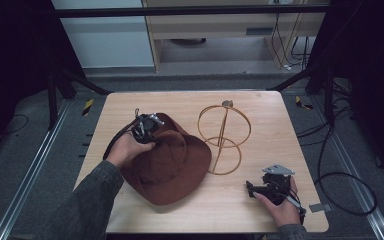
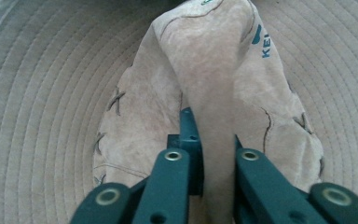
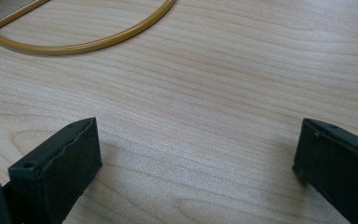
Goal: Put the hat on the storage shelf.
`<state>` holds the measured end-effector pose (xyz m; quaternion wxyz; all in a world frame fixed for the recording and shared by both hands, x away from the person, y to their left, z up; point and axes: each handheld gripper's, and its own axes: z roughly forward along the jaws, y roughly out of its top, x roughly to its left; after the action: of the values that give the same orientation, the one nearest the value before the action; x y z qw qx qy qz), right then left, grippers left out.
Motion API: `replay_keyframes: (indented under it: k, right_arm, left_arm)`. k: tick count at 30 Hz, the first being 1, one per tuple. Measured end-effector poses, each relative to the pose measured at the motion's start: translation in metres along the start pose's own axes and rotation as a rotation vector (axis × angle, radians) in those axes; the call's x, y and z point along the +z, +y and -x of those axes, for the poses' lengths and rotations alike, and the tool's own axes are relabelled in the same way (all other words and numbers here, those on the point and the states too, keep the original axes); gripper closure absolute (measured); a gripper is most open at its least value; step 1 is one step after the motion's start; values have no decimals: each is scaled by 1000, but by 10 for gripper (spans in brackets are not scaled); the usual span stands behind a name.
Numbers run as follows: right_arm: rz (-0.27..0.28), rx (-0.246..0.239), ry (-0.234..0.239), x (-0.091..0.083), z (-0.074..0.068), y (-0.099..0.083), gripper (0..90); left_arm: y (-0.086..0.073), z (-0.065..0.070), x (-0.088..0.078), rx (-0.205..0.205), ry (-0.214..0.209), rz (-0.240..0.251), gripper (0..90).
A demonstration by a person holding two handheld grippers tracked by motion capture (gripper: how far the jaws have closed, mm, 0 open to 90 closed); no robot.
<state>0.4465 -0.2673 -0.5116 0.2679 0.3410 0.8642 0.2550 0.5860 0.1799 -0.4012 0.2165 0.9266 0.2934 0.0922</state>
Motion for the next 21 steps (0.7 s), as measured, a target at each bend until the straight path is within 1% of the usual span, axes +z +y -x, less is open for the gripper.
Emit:
replay_keyframes:
  k: [1, 2, 3, 4, 10, 11, 14, 17, 21]
  right_arm:
    - [0, 0, 0, 0, 0, 0, 7]
    - [0, -1, -2, 0, 0, 0, 7]
    - [0, -1, -2, 0, 0, 0, 7]
    - [0, 0, -1, 0, 0, 0, 7]
    - [0, -1, -2, 0, 0, 0, 6]
    - [0, -2, -2, 0, 0, 0, 6]
    - [0, -2, -2, 0, 0, 0, 6]
    - [0, -5, -1, 0, 0, 0, 4]
    - [-1, -3, -1, 0, 0, 0, 4]
  left_arm:
    - [-1, 0, -2, 1, 3, 3, 882]
    - [-4, 0, -9, 2, 12, 16, 884]
    - [-4, 0, -9, 2, 12, 16, 885]
    - [-5, 1, -13, 4, 14, 22, 885]
    - [-18, 2, -41, 18, 40, 68, 886]
    - [-20, 3, -45, 17, 40, 77, 886]
    - [-27, 5, -60, 36, 34, 92, 886]
    - [-35, 10, -71, 48, 28, 125, 886]
    - [-42, 14, -85, 55, 29, 148, 887]
